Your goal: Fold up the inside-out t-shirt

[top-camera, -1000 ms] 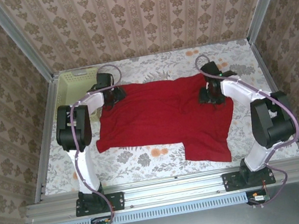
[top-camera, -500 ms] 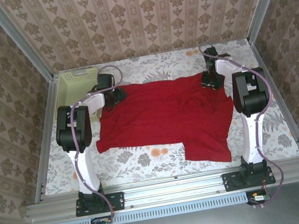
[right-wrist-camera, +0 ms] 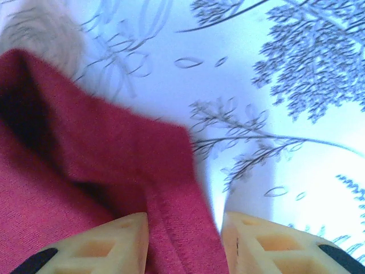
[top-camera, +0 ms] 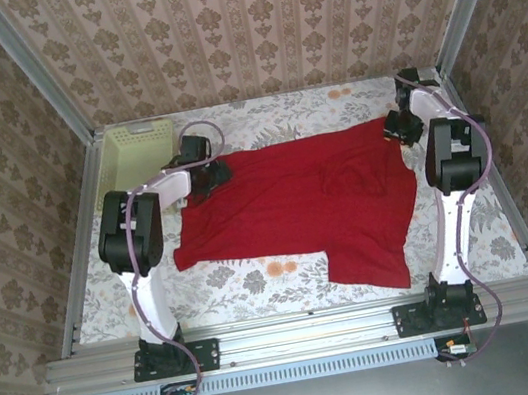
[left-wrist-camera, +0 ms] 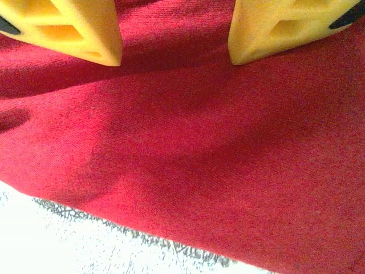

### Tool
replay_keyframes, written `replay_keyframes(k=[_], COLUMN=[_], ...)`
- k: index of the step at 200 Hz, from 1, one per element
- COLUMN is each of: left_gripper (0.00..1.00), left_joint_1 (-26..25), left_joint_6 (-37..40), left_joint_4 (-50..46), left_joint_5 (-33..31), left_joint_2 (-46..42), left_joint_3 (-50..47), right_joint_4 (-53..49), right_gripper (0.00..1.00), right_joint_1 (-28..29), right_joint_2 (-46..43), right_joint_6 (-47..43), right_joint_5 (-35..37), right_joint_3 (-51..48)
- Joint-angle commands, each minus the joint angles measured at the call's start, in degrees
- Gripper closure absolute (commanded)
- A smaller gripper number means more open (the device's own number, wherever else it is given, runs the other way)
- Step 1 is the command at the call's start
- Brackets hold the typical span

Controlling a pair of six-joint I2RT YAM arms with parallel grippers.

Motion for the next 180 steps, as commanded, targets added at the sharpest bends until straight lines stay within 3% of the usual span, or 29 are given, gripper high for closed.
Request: replay_keyframes(k=[1, 25, 63, 99, 134, 180], left_gripper=[0.46, 0.42, 0.33, 0.31, 0.31, 0.32], left_joint_1=[-0.3, -0.6, -2.2, -6.3, -12.0, -9.9], left_joint_6=[-1.7, 1.9, 5.7, 4.3, 1.1, -3.2], left_joint_4=[-5.7, -12.5, -18.5, -19.3, -22.7, -26.2], left_joint_5=[-0.6, -5.4, -11.0, -12.2, -16.5, -18.8], left_joint_2=[-0.8, -3.7, -13.9, -24.6, -36.0, -49.2], left_joint_3=[-1.5, 2.6, 3.9, -7.1, -19.5, -33.0], right_joint_4=[-4.0, -2.1, 5.7, 8.7, 4.7, -2.0], right_gripper=[0.58, 0.55, 0.48, 0.45, 0.43, 0.41], right_joint_1=[-0.2, 0.8, 6.3, 14.9, 23.1, 33.2], right_joint_2=[0.4, -5.3, -24.3, -42.1, -56.3, -71.2], right_joint_6=[-1.4, -2.7, -2.1, -1.1, 0.1, 7.0], right_joint_5=[3.3, 2.6, 1.8, 3.6, 6.4, 9.3], right_joint_3=[3.0, -1.1, -21.3, -40.3, -51.2, -62.4])
